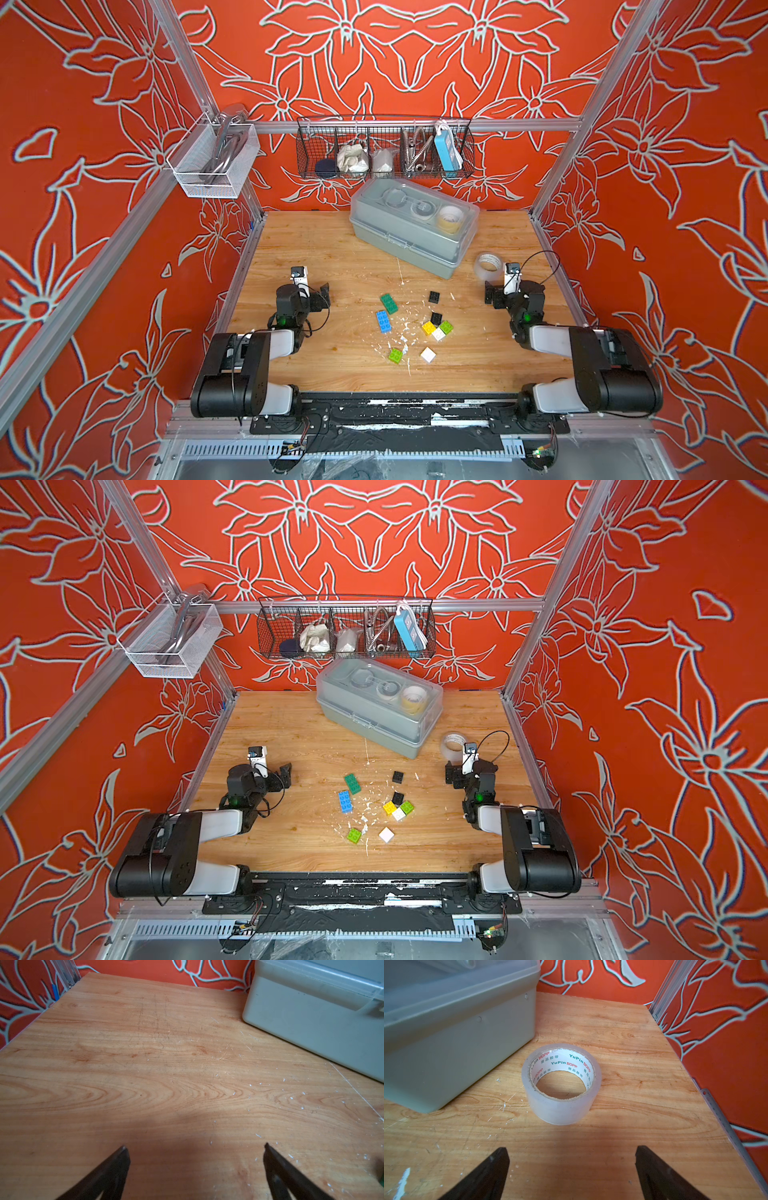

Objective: Assemble a giraffe with lego
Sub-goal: Pick up the lego brick from the center of the board.

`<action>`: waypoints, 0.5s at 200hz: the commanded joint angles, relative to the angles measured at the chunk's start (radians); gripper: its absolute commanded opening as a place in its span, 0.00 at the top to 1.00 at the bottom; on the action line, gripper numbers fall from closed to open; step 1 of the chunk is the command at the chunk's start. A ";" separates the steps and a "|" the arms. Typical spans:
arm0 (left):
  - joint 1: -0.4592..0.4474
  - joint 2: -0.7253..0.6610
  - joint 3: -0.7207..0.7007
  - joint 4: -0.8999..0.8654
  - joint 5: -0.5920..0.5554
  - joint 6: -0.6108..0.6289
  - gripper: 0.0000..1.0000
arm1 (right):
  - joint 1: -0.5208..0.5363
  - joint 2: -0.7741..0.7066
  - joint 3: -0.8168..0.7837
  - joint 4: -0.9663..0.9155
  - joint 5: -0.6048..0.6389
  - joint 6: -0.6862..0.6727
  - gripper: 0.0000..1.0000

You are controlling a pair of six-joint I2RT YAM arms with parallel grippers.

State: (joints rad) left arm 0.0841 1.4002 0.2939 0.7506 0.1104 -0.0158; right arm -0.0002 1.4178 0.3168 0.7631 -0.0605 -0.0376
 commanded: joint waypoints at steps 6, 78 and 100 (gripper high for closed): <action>-0.001 0.013 0.014 0.038 0.003 -0.002 0.01 | -0.001 -0.010 0.023 0.000 0.000 0.010 0.00; -0.081 -0.082 0.188 -0.371 -0.405 -0.102 0.01 | 0.000 -0.017 0.017 0.010 0.012 0.016 0.00; -0.127 -0.119 0.299 -0.605 -0.462 -0.116 0.01 | -0.001 -0.129 0.074 -0.192 0.122 0.061 0.00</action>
State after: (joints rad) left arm 0.0021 1.3495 0.4725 0.4519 -0.1593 -0.0769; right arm -0.0002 1.3960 0.3187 0.7380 -0.0418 -0.0280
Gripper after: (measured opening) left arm 0.987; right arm 0.995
